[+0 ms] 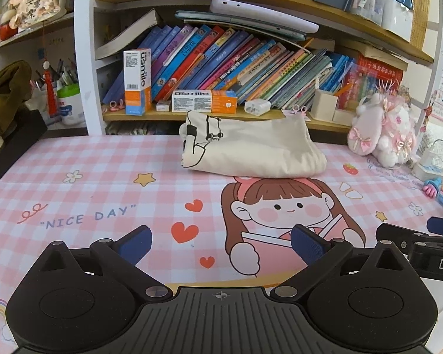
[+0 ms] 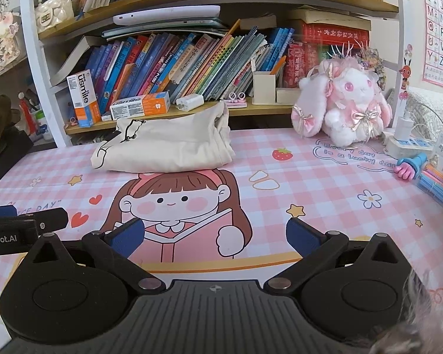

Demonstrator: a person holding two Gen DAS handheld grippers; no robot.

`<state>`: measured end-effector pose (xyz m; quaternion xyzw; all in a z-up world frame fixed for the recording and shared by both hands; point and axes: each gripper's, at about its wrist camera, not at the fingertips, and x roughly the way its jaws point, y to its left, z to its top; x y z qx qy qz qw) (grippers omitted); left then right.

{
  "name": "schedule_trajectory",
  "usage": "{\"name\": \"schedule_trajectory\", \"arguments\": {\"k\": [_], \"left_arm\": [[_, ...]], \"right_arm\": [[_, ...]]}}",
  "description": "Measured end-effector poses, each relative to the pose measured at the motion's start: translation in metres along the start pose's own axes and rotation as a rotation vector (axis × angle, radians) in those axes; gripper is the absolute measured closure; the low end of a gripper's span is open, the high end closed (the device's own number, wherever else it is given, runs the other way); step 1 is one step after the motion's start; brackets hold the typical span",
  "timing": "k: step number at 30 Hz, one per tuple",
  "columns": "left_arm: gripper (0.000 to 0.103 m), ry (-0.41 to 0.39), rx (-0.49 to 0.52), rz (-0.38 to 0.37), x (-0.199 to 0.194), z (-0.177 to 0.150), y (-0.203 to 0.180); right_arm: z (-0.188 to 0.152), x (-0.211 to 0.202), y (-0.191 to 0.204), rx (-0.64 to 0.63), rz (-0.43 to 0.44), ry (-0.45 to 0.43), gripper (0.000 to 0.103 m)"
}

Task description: Fold clothes

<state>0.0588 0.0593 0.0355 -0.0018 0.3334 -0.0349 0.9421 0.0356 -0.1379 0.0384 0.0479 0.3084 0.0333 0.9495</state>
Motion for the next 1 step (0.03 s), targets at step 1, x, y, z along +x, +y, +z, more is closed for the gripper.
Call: {"name": "schedule_trajectory", "arguments": {"k": [1], "left_arm": [[0.002, -0.002, 0.003, -0.002, -0.0005, 0.0, 0.0001]], "right_arm": [[-0.0001, 0.0001, 0.0003, -0.001, 0.001, 0.001, 0.0]]}}
